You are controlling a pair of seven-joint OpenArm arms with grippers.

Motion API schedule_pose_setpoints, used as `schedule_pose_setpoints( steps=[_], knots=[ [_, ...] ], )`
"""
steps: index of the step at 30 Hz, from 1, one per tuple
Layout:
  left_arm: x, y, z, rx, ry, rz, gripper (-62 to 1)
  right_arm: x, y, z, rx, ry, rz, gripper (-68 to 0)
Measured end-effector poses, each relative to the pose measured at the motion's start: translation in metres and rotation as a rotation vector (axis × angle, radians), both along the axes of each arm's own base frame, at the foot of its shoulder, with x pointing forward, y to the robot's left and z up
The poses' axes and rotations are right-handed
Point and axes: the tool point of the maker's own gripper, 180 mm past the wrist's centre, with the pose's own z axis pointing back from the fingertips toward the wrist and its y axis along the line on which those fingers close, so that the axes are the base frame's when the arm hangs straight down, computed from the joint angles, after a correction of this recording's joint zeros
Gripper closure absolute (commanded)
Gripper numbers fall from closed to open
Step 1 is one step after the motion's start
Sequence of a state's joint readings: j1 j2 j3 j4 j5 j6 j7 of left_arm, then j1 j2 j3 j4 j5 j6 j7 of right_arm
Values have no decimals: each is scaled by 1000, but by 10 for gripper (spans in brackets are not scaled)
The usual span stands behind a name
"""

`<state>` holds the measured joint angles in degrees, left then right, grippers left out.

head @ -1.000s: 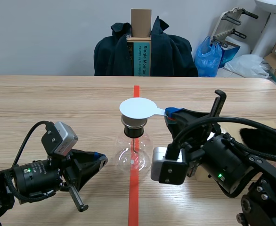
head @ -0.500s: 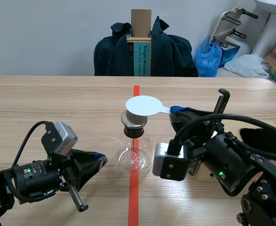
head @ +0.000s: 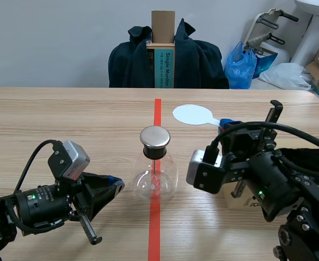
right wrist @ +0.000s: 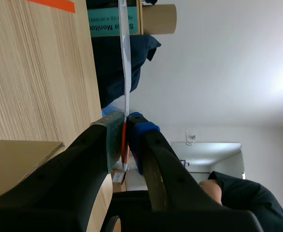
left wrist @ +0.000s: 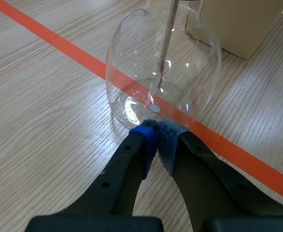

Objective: Do the electroscope experiment.
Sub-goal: 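Move the plate toward and away from the electroscope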

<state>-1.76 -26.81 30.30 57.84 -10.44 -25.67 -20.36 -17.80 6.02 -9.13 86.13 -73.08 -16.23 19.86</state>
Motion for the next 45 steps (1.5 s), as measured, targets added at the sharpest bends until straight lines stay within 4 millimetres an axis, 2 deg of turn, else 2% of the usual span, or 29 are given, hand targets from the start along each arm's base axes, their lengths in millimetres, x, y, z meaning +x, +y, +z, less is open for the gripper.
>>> schedule_pose_setpoints(
  steps=[9,27,36,45],
  knots=[
    [0,0,0,0,0,0,-16,2,-5,-1,-4,2,-32,-8],
    [0,0,0,0,0,0,-16,-20,40,5,27,-15,248,-8],
    [0,0,0,0,0,0,-16,-29,51,6,35,-21,329,-8],
    [0,0,0,0,0,0,-16,-25,52,11,33,-36,332,-8]
  ],
)
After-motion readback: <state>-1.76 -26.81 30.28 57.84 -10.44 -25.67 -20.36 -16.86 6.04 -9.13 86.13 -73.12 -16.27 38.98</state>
